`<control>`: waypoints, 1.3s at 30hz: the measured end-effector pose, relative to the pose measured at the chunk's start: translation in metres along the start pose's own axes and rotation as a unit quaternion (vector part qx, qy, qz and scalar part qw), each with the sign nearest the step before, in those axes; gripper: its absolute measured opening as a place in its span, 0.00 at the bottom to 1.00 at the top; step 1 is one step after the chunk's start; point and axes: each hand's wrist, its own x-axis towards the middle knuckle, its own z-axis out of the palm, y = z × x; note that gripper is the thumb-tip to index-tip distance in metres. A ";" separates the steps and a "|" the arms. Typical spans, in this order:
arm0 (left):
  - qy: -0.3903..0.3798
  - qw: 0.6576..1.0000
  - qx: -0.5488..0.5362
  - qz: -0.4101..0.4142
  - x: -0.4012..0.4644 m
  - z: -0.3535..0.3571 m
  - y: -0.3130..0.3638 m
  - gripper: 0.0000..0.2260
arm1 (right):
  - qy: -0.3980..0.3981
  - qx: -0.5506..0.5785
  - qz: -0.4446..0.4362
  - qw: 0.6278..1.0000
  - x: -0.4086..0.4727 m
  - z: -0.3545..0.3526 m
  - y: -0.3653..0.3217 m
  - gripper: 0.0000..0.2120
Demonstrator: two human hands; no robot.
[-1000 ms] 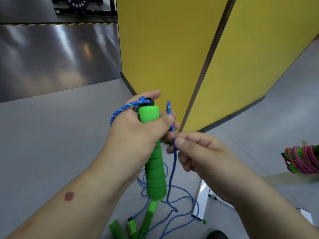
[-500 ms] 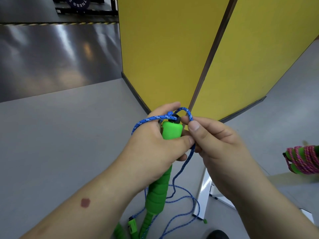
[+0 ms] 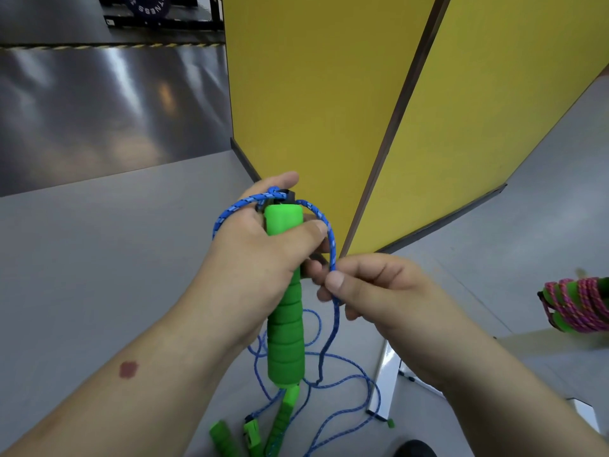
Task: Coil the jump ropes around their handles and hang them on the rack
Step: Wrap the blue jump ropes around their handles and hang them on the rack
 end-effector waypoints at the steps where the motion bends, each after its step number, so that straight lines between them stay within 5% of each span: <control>1: -0.005 1.000 0.005 -0.006 -0.001 0.001 -0.001 0.24 | 0.022 0.018 -0.022 0.999 0.000 0.000 -0.001 0.08; 11: -0.060 0.996 0.039 -0.057 -0.011 0.017 -0.012 0.30 | 0.111 0.132 -0.090 0.981 0.002 0.002 -0.007 0.08; 18: 0.000 1.000 -0.019 -0.022 -0.009 0.012 -0.001 0.23 | 0.028 0.094 0.002 0.995 0.006 0.001 0.007 0.16; 22: 0.034 0.999 -0.021 -0.005 -0.002 0.002 0.006 0.23 | -0.054 0.038 0.013 0.998 0.000 0.002 0.003 0.11; 33: -0.061 0.995 0.072 -0.043 -0.011 0.013 -0.004 0.29 | 0.125 0.083 -0.078 0.986 0.006 -0.001 0.006 0.09; 39: 0.003 1.000 0.008 -0.011 -0.007 0.009 0.002 0.23 | -0.027 0.120 0.016 0.992 0.004 0.002 0.005 0.14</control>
